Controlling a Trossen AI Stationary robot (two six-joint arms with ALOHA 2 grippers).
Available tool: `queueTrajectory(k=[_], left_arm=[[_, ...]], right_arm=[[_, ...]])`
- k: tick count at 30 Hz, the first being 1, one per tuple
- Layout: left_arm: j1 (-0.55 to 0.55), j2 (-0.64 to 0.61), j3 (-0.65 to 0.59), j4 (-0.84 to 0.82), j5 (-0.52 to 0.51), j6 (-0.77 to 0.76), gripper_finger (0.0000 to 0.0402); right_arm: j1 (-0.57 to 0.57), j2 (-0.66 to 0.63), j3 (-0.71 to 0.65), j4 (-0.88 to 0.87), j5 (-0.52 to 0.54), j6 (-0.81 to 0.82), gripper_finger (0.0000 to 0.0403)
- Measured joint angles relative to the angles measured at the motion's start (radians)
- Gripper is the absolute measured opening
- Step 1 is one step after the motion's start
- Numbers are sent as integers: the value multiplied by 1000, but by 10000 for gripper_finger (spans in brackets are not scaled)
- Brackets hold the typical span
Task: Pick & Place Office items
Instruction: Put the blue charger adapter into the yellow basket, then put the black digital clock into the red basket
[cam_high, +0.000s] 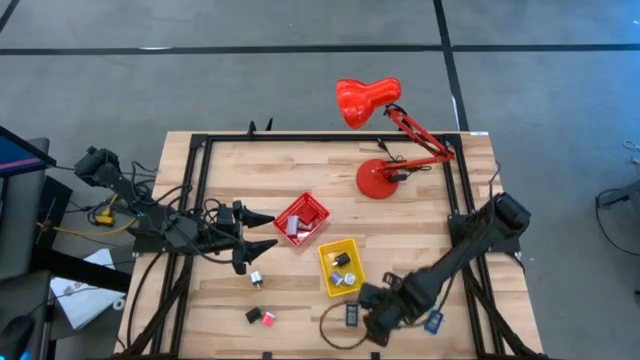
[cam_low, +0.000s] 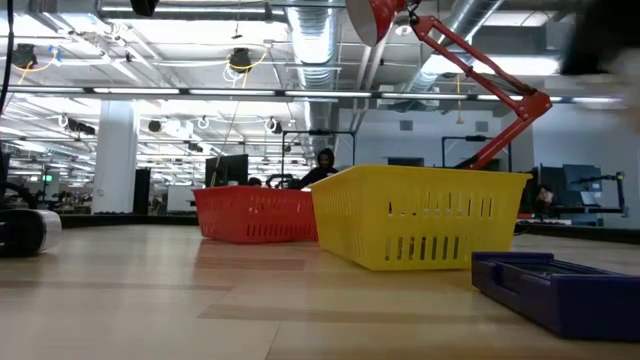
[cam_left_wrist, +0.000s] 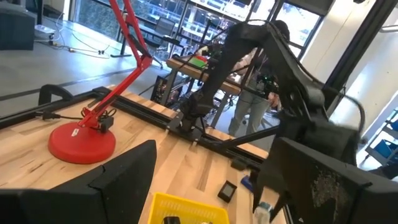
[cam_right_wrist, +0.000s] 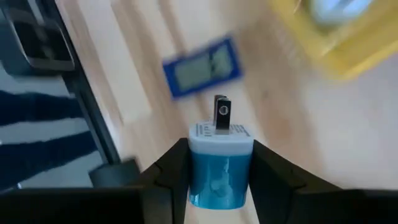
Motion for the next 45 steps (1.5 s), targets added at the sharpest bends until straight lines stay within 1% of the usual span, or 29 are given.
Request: queueTrajectory(k=[3, 6, 11, 15, 20, 22, 27, 30, 33, 36, 41, 45], left_arm=[[0, 0, 0, 0, 0, 1, 324], [0, 0, 0, 0, 0, 1, 324], [0, 0, 0, 0, 0, 1, 324], [0, 0, 0, 1, 0, 1, 324], [0, 0, 0, 0, 0, 1, 324], [0, 0, 0, 1, 0, 1, 324], [0, 0, 0, 0, 0, 1, 324], [0, 0, 0, 0, 0, 1, 324], [0, 0, 0, 0, 0, 1, 324], [0, 0, 0, 0, 0, 1, 324], [0, 0, 0, 0, 0, 1, 324], [0, 0, 0, 0, 0, 1, 324]], right_arm=[[-61, -41, 0, -31, 45, -64, 120], [-134, -53, 0, -28, 68, -151, 120], [-247, -45, 0, 51, 69, -305, 120], [-305, -42, 0, 96, 73, -396, 120], [-354, -42, 0, 104, 68, -429, 123], [-364, -42, 0, 104, 67, -428, 148], [-369, -42, 0, 104, 65, -425, 247], [-372, -42, 0, 104, 65, -404, 282], [-373, -42, 0, 67, 62, -393, 294], [-349, -69, -1, -25, 58, -406, 297], [-263, -147, 0, -167, 66, -428, 298], [-173, -200, 0, -241, 120, -403, 298]])
